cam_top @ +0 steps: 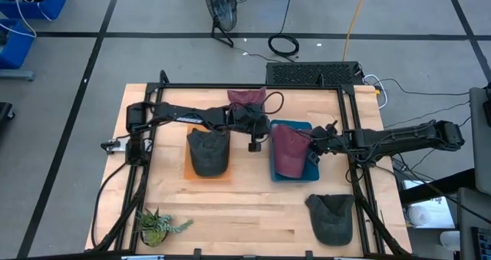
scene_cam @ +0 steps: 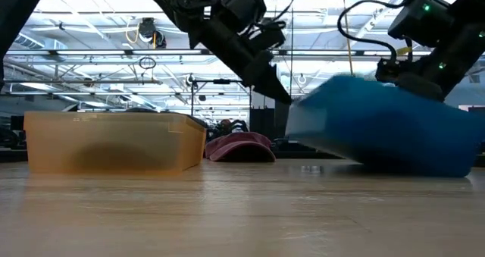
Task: Pick & Place hat
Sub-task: Put the right red cap into the blue bin
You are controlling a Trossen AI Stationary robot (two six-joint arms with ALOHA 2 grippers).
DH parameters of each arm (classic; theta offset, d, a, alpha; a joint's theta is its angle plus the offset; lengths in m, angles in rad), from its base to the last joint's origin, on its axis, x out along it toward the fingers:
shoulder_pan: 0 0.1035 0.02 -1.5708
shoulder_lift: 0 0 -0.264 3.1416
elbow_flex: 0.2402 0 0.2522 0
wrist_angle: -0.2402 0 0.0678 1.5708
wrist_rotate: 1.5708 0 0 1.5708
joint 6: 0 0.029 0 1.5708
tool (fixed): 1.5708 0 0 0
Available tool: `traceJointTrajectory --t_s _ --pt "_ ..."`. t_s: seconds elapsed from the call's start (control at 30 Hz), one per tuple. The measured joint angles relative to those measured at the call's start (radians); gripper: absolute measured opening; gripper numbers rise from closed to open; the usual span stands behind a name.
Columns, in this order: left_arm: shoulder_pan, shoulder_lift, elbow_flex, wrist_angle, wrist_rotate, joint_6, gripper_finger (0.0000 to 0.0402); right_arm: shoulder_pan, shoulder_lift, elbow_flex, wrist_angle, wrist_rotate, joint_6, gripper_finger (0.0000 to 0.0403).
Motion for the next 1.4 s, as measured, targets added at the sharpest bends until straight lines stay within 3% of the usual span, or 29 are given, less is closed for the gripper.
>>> traceJointTrajectory --t_s 0.47,0.9,1.13,1.4 --pt "-0.002 0.009 0.0 -0.054 0.021 0.022 0.0027 0.0 -0.031 0.001 0.009 -0.005 -0.001 0.0059" --pt "-0.003 0.009 0.0 -0.095 0.023 0.047 0.0006 0.0 -0.187 0.001 -0.006 -0.005 -0.007 0.0059" --pt "-0.007 0.016 0.001 -0.01 0.123 0.048 0.0031 0.0 -0.231 0.002 -0.008 -0.004 -0.005 0.0059" --pt "-0.001 0.111 0.003 0.058 0.118 0.072 0.0007 0.0 -0.222 0.002 -0.007 0.0 0.009 0.0059"
